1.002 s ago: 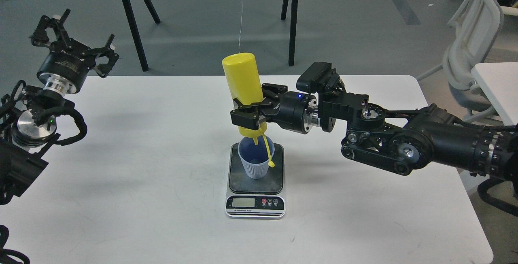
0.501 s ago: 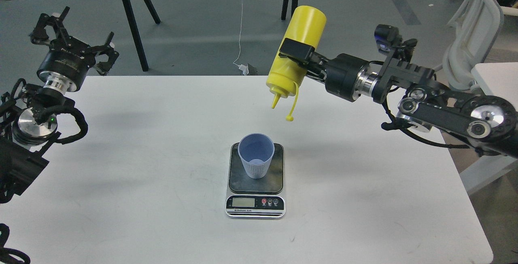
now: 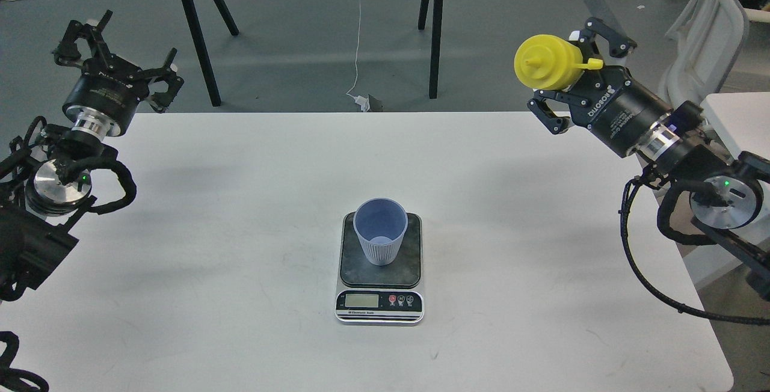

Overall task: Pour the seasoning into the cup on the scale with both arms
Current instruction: 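Raise the bottle upright and bring it back toward its spot, then lower the yellow bottle onto the table with the right gripper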

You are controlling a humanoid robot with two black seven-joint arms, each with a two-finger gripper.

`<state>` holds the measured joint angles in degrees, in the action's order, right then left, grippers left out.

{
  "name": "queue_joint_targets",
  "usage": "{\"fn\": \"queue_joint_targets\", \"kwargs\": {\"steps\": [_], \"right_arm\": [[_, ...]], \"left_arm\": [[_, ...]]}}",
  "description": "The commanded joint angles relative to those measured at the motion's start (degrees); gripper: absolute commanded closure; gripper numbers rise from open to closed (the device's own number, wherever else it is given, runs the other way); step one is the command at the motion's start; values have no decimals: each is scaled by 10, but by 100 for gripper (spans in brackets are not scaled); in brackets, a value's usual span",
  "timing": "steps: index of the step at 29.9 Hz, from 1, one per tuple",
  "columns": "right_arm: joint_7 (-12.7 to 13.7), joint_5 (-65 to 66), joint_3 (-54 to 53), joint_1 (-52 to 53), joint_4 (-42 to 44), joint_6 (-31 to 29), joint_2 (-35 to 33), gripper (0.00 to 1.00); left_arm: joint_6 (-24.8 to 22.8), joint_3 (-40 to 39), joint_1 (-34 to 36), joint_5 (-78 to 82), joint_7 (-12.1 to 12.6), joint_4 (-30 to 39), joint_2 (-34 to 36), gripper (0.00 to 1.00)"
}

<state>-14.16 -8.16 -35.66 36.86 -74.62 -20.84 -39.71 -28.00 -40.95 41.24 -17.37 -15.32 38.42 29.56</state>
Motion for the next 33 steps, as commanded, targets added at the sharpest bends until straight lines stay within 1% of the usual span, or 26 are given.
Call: {"fn": "queue_joint_targets", "kwargs": {"steps": [1, 5, 8, 9, 16, 23, 28, 33], "right_arm": [[3, -24, -95, -100, -1, -19, 42, 69], [7, -25, -185, -200, 1, -28, 79, 69], [8, -33, -225, -259, -1, -60, 110, 69], [8, -43, -230, -276, -2, -71, 117, 69], [6, -115, -240, -366, -5, -72, 168, 69], [6, -119, -235, -409, 3, -72, 204, 69], [6, -118, -226, -411, 11, -72, 246, 68], [7, -118, -222, -411, 40, -72, 261, 67]], "left_arm": [[0, -2, 1, 0, 0, 0, 0, 0], [0, 1, -1, 0, 0, 0, 1, 0], [0, 2, -3, 1, 0, 0, 1, 0], [0, 2, -3, 1, 0, 0, 0, 0], [0, 3, -5, 1, 1, 0, 0, 0], [0, 3, -6, 8, 0, 3, 1, 0], [0, 3, -7, 8, 1, 3, 2, 0], [0, 3, -7, 13, 0, 5, -1, 0]]}}
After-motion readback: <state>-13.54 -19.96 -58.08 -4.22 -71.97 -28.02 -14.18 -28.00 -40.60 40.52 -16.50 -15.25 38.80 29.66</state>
